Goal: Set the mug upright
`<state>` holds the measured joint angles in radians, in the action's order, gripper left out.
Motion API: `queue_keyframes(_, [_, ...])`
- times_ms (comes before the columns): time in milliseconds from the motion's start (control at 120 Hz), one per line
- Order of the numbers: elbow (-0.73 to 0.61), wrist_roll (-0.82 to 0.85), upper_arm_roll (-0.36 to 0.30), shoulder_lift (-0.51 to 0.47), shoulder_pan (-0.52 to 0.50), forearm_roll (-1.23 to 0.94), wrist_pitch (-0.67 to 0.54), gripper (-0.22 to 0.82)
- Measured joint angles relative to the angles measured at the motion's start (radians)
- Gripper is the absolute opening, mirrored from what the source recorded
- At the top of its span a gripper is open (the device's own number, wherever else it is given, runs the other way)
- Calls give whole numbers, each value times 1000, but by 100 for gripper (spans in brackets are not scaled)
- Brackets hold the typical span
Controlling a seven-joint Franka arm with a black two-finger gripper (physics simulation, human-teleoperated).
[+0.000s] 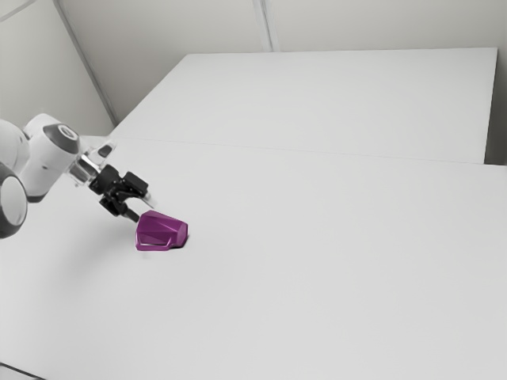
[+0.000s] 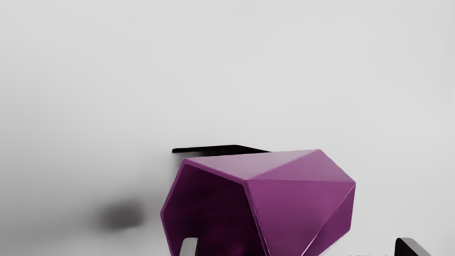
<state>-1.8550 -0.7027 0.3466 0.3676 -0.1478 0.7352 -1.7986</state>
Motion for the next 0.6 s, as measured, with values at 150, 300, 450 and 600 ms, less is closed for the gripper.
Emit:
queue_keyframes(150, [-1,-44,0,31,-13,73,30,60])
queue_keyframes(300, [-4,-56,-1,51,-15,111,47,60])
queue_keyframes(450, [-8,-53,-1,66,-15,140,62,60])
queue_keyframes(600, [-11,-45,-2,67,-14,163,74,57])
